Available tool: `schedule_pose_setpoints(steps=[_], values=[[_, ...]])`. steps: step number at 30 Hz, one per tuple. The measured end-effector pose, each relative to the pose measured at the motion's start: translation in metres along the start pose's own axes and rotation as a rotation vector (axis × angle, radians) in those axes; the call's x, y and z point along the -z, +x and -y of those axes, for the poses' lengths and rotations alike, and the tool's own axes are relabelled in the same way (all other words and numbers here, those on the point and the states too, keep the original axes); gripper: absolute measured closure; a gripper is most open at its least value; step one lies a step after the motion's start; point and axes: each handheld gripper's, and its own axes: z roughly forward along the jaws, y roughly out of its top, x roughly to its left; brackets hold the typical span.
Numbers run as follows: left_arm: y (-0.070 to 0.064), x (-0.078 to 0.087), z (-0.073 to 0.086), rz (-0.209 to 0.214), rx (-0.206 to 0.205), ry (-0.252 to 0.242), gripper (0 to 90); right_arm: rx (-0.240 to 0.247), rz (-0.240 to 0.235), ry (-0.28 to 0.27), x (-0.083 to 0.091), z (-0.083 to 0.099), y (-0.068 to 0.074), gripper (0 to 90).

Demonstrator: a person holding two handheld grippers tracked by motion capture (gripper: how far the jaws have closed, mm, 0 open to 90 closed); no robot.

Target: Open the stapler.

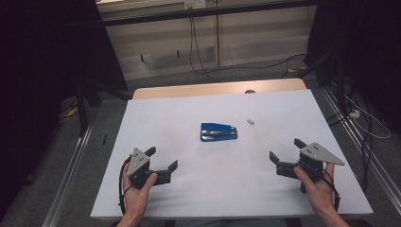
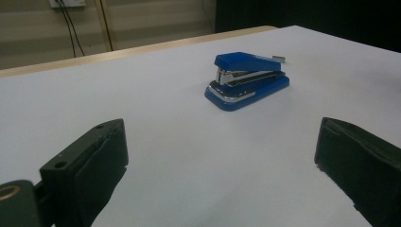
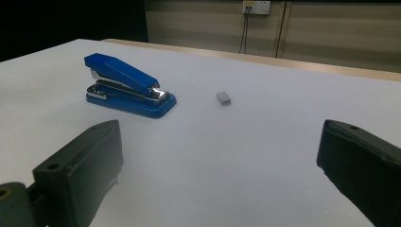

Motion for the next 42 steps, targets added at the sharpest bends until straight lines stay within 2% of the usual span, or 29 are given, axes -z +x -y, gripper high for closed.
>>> schedule_pose_setpoints(steps=[4,6,12,18,22,24,25,27,28,31,33,34,35,36,38,42], values=[[0.001,-0.002,0.000,-0.003,-0.010,0.006,3.5,-0.004,-0.004,0.002,-0.001,0.000,0.000,1.0],[0.001,-0.003,0.000,0.029,0.007,0.010,4.0,-0.002,-0.009,0.007,-0.002,0.000,0.002,1.0],[0.001,-0.005,-0.001,0.031,0.019,0.010,3.9,0.010,-0.027,0.010,-0.003,0.001,0.005,1.0],[-0.001,-0.006,-0.001,0.039,0.028,0.042,5.3,0.022,-0.031,0.020,-0.005,0.001,0.008,1.2],[-0.002,-0.008,-0.002,0.049,0.011,0.045,5.4,0.027,-0.060,0.008,-0.004,0.001,0.013,1.0],[-0.002,-0.009,-0.002,0.059,0.019,0.042,6.1,0.035,-0.071,0.000,-0.004,0.000,0.016,0.7],[-0.004,-0.010,-0.002,0.083,0.018,0.042,6.6,0.040,-0.072,0.000,-0.004,0.000,0.017,0.8],[-0.005,-0.011,-0.002,0.078,0.004,0.050,6.8,0.051,-0.085,0.004,-0.006,-0.001,0.019,0.6],[-0.007,-0.013,-0.003,0.067,-0.032,0.056,6.8,0.063,-0.089,0.010,-0.007,-0.001,0.020,0.5],[-0.007,-0.015,-0.003,0.076,-0.015,0.060,6.8,0.076,-0.096,0.012,-0.012,-0.003,0.024,1.4],[-0.006,-0.018,-0.002,0.107,0.002,0.064,6.7,0.086,-0.105,0.020,-0.015,-0.005,0.027,1.2],[-0.007,-0.023,-0.002,0.106,-0.018,0.081,6.7,0.084,-0.119,0.030,-0.017,-0.005,0.029,1.2],[-0.007,-0.023,-0.002,0.106,-0.018,0.081,6.7,0.083,-0.133,0.043,-0.019,-0.005,0.031,0.9],[-0.007,-0.027,-0.003,0.108,-0.022,0.101,6.7,0.087,-0.143,0.051,-0.021,-0.005,0.032,0.9],[-0.008,-0.029,-0.003,0.111,-0.016,0.104,6.7,0.097,-0.151,0.059,-0.024,-0.004,0.036,1.2],[-0.012,-0.032,-0.009,0.108,-0.031,0.100,5.5,0.095,-0.160,0.053,-0.028,-0.007,0.040,1.3]])
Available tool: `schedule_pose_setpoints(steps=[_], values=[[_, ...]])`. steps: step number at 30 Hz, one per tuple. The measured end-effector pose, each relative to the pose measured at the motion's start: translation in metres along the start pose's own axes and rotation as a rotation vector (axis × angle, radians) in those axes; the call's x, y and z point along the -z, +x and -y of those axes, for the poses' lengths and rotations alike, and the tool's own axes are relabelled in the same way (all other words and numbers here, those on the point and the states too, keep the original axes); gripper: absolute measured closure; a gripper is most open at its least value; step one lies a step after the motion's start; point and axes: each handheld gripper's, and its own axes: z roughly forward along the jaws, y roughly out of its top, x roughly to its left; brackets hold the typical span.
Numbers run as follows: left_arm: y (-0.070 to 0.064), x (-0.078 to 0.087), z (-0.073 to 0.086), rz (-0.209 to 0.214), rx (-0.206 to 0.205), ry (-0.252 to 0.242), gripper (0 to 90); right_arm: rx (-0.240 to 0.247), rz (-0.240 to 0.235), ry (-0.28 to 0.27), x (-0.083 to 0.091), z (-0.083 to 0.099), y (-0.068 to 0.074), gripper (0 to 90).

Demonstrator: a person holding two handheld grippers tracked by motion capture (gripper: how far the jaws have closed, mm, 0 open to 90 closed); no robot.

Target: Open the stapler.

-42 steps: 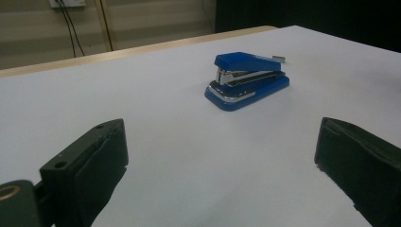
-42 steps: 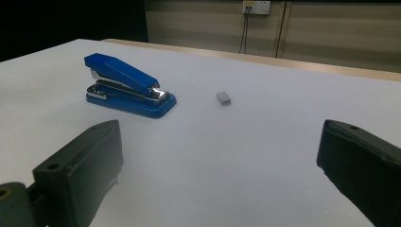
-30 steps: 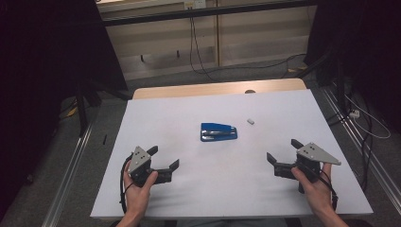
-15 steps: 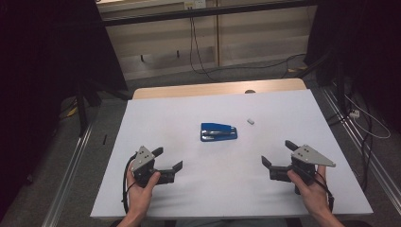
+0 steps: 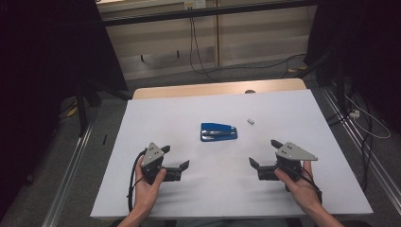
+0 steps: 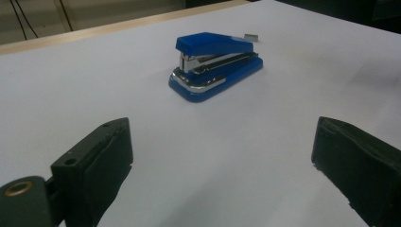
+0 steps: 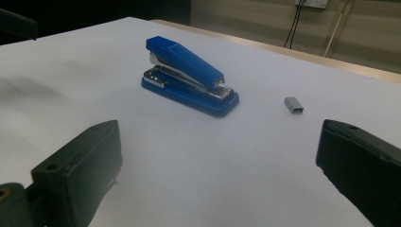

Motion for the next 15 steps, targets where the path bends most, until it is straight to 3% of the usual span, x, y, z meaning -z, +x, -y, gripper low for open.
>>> schedule_pose_setpoints(steps=[3,7,15], values=[[-0.006,-0.002,-0.004,0.008,0.002,0.023,4.3,-0.005,-0.001,-0.022,-0.003,-0.006,-0.001,0.7],[-0.011,-0.008,-0.010,0.023,-0.016,0.005,3.9,0.009,0.000,-0.034,-0.008,-0.013,-0.003,0.8],[-0.007,-0.024,-0.020,0.021,-0.004,-0.026,2.4,0.046,-0.042,-0.009,-0.025,-0.022,-0.003,2.3]])
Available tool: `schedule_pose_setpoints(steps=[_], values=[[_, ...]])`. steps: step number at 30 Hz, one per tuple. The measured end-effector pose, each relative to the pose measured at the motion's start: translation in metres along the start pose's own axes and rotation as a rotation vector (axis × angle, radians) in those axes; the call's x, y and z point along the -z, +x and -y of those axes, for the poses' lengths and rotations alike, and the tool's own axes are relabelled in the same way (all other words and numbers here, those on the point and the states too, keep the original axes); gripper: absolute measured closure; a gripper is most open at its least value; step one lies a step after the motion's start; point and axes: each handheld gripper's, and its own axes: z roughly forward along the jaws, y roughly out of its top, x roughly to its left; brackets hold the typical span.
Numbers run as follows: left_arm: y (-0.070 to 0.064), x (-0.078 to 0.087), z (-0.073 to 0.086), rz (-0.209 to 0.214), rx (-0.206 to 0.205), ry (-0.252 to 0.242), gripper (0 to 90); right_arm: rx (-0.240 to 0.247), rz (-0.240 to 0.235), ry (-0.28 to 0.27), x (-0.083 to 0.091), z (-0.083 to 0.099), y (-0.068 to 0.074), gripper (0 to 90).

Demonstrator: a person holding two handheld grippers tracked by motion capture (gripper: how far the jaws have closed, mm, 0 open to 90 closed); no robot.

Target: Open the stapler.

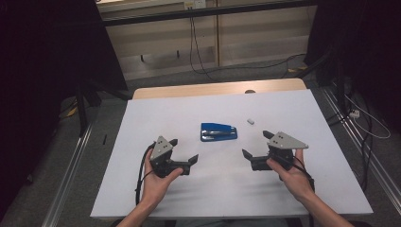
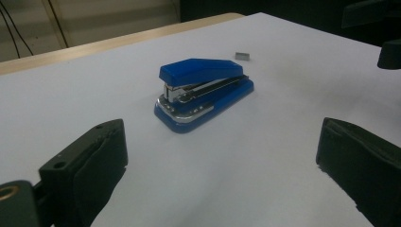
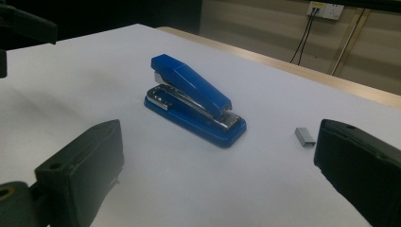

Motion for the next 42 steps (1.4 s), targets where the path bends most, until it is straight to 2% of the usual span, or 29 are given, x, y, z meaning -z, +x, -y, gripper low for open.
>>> schedule_pose_setpoints(steps=[3,8,11,15,17,20,24,26,32,34,36,40,42], values=[[0.002,-0.005,-0.003,0.000,-0.001,-0.003,2.5,0.000,-0.001,-0.012,-0.005,-0.003,0.000,2.0],[0.008,-0.020,-0.010,-0.002,-0.008,-0.001,3.0,0.006,-0.024,-0.061,-0.021,-0.013,0.002,1.2],[0.009,-0.022,-0.010,0.002,-0.002,-0.005,3.0,-0.011,-0.028,-0.040,-0.029,-0.013,0.003,1.2],[0.014,-0.025,-0.016,-0.008,-0.018,-0.002,2.9,-0.016,0.001,-0.014,-0.040,-0.010,0.003,1.4],[0.017,-0.027,-0.019,-0.023,-0.034,-0.011,2.7,-0.025,-0.001,-0.008,-0.044,-0.010,0.002,1.4],[0.022,-0.031,-0.019,-0.020,-0.015,-0.001,3.2,-0.014,-0.003,-0.007,-0.048,-0.009,0.001,2.4],[0.024,-0.034,-0.022,-0.023,-0.021,0.004,3.8,-0.012,-0.003,-0.004,-0.051,-0.008,0.000,4.2],[0.028,-0.039,-0.026,-0.022,-0.016,-0.019,4.4,-0.021,-0.005,-0.003,-0.055,-0.008,-0.001,5.0],[0.037,-0.052,-0.030,-0.040,-0.026,-0.017,5.1,-0.008,-0.003,-0.024,-0.063,-0.017,-0.003,7.9],[0.041,-0.056,-0.031,-0.050,-0.017,-0.022,5.3,-0.010,-0.007,-0.021,-0.067,-0.019,-0.003,9.0],[0.043,-0.058,-0.032,-0.050,-0.026,-0.018,5.2,-0.014,-0.010,-0.019,-0.068,-0.019,-0.003,9.3],[0.047,-0.066,-0.032,-0.053,-0.014,-0.004,5.5,-0.010,-0.007,-0.019,-0.077,-0.019,-0.001,14.9],[0.048,-0.068,-0.029,-0.051,0.009,-0.008,5.4,-0.023,-0.018,-0.014,-0.081,-0.018,0.000,16.4]])
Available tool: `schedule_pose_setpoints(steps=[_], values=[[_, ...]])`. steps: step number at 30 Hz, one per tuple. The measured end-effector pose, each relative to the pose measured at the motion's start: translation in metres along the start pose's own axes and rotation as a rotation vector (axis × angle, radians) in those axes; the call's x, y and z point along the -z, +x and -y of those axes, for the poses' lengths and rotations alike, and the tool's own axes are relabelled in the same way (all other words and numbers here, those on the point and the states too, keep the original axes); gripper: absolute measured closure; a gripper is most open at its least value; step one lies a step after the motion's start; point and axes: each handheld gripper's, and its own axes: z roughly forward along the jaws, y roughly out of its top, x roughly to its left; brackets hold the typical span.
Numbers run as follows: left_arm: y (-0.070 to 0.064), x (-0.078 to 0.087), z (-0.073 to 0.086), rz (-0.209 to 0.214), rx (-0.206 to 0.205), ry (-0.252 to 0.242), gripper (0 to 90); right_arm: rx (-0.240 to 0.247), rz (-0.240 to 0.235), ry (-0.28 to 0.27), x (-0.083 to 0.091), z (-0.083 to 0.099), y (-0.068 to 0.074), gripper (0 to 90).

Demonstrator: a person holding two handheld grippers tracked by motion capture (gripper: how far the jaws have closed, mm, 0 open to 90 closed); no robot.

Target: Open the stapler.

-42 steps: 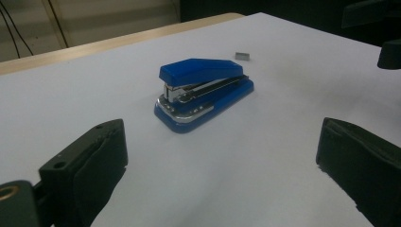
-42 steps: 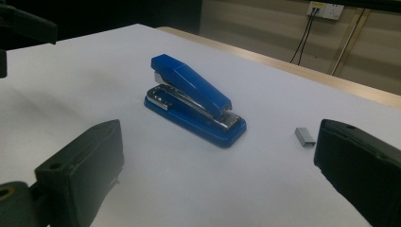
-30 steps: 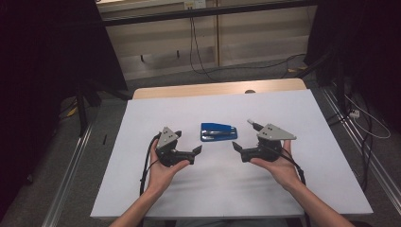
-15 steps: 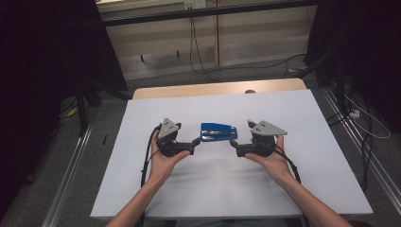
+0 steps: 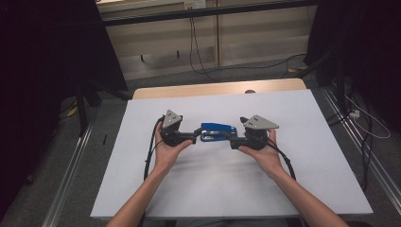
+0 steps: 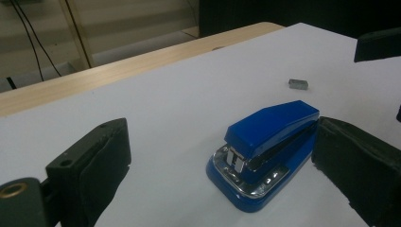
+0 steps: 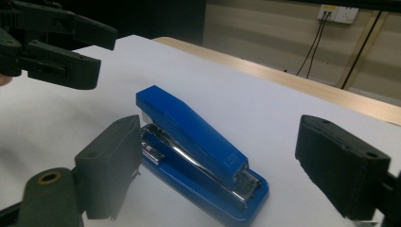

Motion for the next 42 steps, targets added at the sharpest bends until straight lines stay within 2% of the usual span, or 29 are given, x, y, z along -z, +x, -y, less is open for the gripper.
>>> schedule_pose_setpoints(steps=[3,5,7,8,11,12,13,15,16,18,19,21,22,23,24,26,27,28,30,35,36,37,39,40,42], values=[[0.001,0.000,0.002,-0.013,-0.011,0.021,5.4,-0.001,0.001,0.006,-0.004,0.001,0.002,17.0],[0.004,0.001,0.004,-0.014,-0.002,0.033,5.4,-0.027,-0.013,0.010,-0.009,0.004,0.004,15.6],[0.005,0.001,0.004,-0.017,0.000,0.036,5.4,-0.031,-0.018,0.015,-0.010,0.006,0.005,15.9],[0.006,0.002,0.005,-0.011,0.006,0.041,5.5,-0.015,-0.031,0.043,-0.012,0.008,0.008,17.7],[0.006,0.003,0.005,-0.012,0.007,0.043,5.5,-0.020,-0.044,0.046,-0.012,0.008,0.009,22.9],[0.006,0.003,0.005,-0.014,0.007,0.043,5.6,-0.007,-0.062,0.040,-0.011,0.007,0.010,29.3],[0.006,0.004,0.005,-0.013,0.006,0.043,6.2,-0.007,-0.062,0.040,-0.011,0.007,0.010,29.3],[0.005,0.004,0.005,0.005,0.002,0.044,7.2,0.008,-0.057,0.022,-0.007,0.003,0.011,41.7],[0.004,0.004,0.006,0.011,-0.006,0.050,7.1,0.002,-0.055,0.018,-0.006,0.002,0.010,43.4],[0.003,0.004,0.006,0.011,-0.015,0.055,7.2,-0.001,-0.048,0.018,-0.005,0.002,0.010,46.8],[0.002,0.004,0.007,0.011,-0.024,0.056,7.3,-0.003,-0.065,0.020,-0.004,0.002,0.008,56.9],[0.001,0.003,0.008,0.016,-0.022,0.059,7.4,-0.005,-0.069,0.023,-0.004,0.002,0.008,59.1],[0.001,0.002,0.008,0.018,-0.025,0.065,8.2,-0.009,-0.083,0.036,-0.004,0.003,0.009,67.3],[0.000,0.002,0.009,0.021,-0.032,0.070,8.2,-0.009,-0.083,0.036,-0.004,0.003,0.009,67.3],[-0.001,0.001,0.009,0.027,-0.033,0.072,8.9,0.002,-0.095,0.043,-0.005,0.004,0.010,73.7],[-0.003,0.000,0.010,0.043,-0.026,0.081,13.1,0.006,-0.102,0.044,-0.006,0.005,0.011,80.7],[-0.003,0.000,0.010,0.052,-0.018,0.079,13.1,0.006,-0.102,0.044,-0.006,0.005,0.011,80.7],[-0.004,0.000,0.009,0.047,-0.016,0.079,12.8,0.016,-0.073,0.033,-0.004,0.005,0.012,89.1],[-0.004,0.001,0.009,0.037,-0.026,0.072,13.3,0.007,-0.073,0.023,-0.004,0.005,0.012,90.0],[-0.003,0.004,0.008,0.067,-0.022,0.060,34.6,-0.004,-0.094,0.029,-0.002,0.004,0.009,90.0],[-0.003,0.003,0.008,0.076,-0.022,0.060,34.6,-0.004,-0.094,0.029,-0.002,0.004,0.009,90.0],[-0.003,0.003,0.008,0.075,-0.026,0.064,42.3,-0.003,-0.102,0.036,-0.004,0.005,0.010,90.0],[-0.004,0.002,0.009,0.072,-0.020,0.068,49.5,-0.008,-0.113,0.043,-0.005,0.006,0.011,90.0],[-0.004,0.002,0.009,0.077,-0.024,0.067,49.5,-0.008,-0.113,0.043,-0.005,0.006,0.011,90.0],[-0.005,0.003,0.008,0.077,-0.024,0.065,60.6,-0.010,-0.129,0.053,-0.008,0.007,0.012,90.0]])
